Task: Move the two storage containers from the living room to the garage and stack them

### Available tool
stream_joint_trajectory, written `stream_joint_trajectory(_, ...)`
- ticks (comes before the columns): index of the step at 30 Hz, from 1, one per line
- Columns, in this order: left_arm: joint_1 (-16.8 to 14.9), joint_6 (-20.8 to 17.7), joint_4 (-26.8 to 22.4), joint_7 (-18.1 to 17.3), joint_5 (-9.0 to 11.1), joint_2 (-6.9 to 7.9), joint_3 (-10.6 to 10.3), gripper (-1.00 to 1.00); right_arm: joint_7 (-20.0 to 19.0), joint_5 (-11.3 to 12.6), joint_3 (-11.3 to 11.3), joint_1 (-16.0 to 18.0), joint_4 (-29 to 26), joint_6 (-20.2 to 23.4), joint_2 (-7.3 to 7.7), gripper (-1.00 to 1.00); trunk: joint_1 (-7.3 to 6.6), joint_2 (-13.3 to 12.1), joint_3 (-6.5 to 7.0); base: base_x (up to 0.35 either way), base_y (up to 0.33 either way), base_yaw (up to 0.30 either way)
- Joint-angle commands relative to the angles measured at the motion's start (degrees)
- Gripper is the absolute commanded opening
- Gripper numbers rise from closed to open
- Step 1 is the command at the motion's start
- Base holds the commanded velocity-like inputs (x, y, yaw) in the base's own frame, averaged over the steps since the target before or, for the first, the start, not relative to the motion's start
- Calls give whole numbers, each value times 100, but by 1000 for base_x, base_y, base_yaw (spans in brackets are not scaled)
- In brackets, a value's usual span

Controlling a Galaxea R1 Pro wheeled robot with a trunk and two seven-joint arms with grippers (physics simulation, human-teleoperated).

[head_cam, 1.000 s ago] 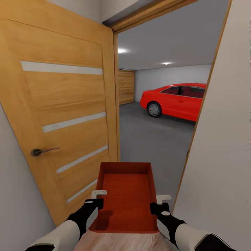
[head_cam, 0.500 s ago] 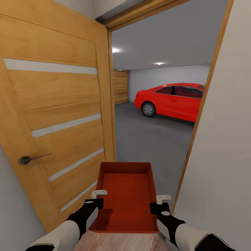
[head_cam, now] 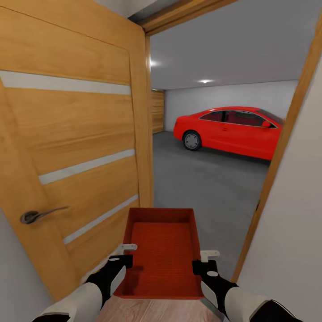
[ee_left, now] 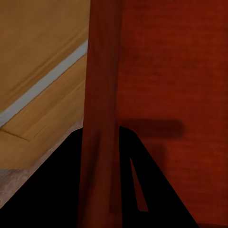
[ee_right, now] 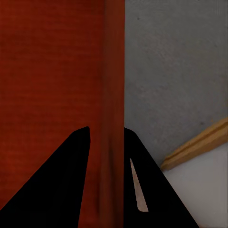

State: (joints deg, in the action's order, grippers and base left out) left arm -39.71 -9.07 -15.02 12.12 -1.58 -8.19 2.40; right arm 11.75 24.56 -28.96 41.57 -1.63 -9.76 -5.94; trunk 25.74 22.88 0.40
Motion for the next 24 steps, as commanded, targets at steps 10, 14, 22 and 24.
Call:
stream_joint_trajectory(10,-2,-42,-27,36,-114,28,84,-100,37,93,4,0,14,-26,40,-100,4,4,-2,150,115,-218)
stream_joint_trajectory(14,-2,-42,-27,36,-114,28,84,-100,37,92,4,0,14,-26,40,-100,4,4,-2,100,17,-242)
stream_joint_trajectory(22,-2,-42,-27,36,-114,28,82,-100,37,92,4,0,14,-26,40,-100,4,4,-2,92,1,-235)
stream_joint_trajectory(24,-2,-42,-27,36,-114,28,80,-100,37,87,4,0,14,-26,40,-100,4,4,-2,92,0,-115)
